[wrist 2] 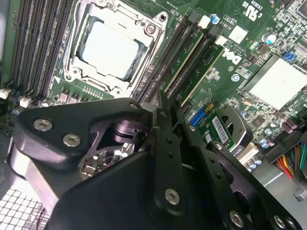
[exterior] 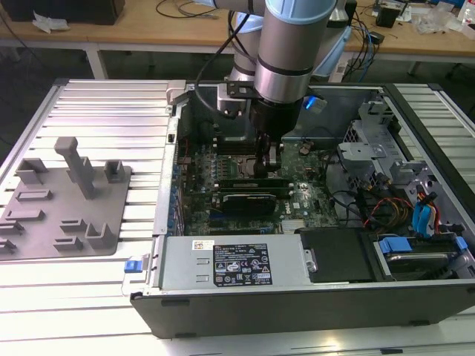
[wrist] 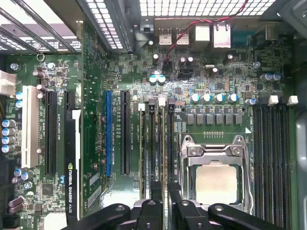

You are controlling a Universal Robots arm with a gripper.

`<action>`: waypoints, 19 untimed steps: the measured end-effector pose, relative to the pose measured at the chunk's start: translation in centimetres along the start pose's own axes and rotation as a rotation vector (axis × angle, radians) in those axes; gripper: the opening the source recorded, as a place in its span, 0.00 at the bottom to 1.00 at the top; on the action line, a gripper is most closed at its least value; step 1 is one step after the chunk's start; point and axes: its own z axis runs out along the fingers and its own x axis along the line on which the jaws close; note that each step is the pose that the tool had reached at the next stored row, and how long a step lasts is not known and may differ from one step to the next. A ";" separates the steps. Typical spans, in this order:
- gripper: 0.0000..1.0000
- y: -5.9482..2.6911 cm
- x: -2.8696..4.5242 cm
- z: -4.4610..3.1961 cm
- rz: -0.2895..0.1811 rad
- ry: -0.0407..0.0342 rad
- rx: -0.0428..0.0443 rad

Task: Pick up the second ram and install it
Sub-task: 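Insert the second ram into the second slot, then press down the second ram until it locks into place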

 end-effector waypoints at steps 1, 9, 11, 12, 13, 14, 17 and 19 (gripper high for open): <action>0.17 0.00 0.00 0.00 0.000 0.0000 -0.0001; 0.08 0.00 0.00 0.02 0.000 0.0000 0.0000; 0.08 0.00 0.00 0.02 0.000 0.0000 0.0000; 0.08 0.00 0.00 0.02 0.000 0.0001 0.0000; 0.08 0.00 0.00 0.02 0.000 0.0000 0.0000; 0.08 0.00 0.00 0.03 0.000 0.0000 -0.0001; 0.08 0.00 0.00 0.03 0.000 0.0000 0.0000; 0.08 0.00 0.00 0.03 0.000 0.0000 0.0000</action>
